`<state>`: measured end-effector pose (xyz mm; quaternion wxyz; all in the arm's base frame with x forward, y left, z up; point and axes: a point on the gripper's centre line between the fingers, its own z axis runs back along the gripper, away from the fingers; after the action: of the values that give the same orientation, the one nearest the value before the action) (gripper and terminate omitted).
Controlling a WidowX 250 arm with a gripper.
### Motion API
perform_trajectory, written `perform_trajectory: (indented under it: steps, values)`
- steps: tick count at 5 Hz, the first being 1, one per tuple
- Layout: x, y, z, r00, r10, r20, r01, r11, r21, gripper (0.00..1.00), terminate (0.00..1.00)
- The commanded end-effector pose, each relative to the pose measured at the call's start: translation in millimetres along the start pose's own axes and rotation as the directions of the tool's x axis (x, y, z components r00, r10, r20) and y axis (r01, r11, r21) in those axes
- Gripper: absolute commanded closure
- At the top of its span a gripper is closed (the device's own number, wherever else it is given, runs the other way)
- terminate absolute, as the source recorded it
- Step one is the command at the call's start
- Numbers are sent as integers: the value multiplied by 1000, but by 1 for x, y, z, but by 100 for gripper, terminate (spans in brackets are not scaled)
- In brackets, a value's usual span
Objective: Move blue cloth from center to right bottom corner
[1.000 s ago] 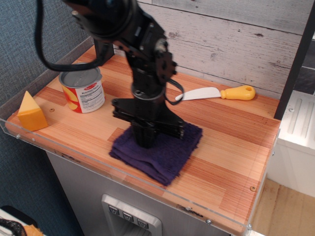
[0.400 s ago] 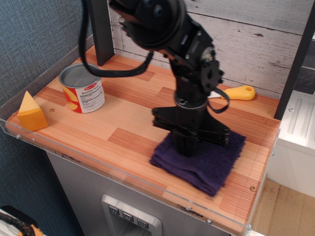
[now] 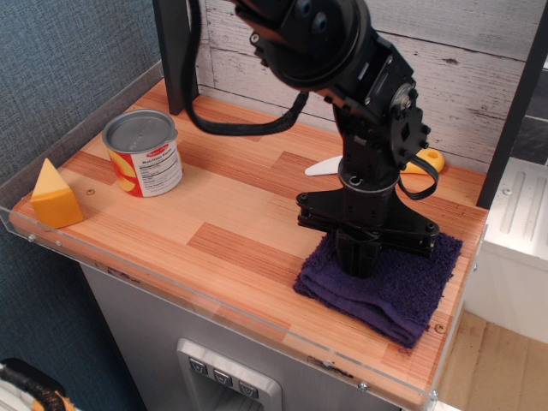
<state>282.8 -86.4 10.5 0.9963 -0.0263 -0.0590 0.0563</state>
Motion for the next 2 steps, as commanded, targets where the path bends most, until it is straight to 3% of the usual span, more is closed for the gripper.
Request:
perform_trajectory:
  steps: [1, 2]
  values:
    - [-7, 3, 2, 999, 44, -32, -43, 999, 17, 100, 0]
    - [-2, 6, 14, 999, 45, -23, -45, 999, 1, 0, 0]
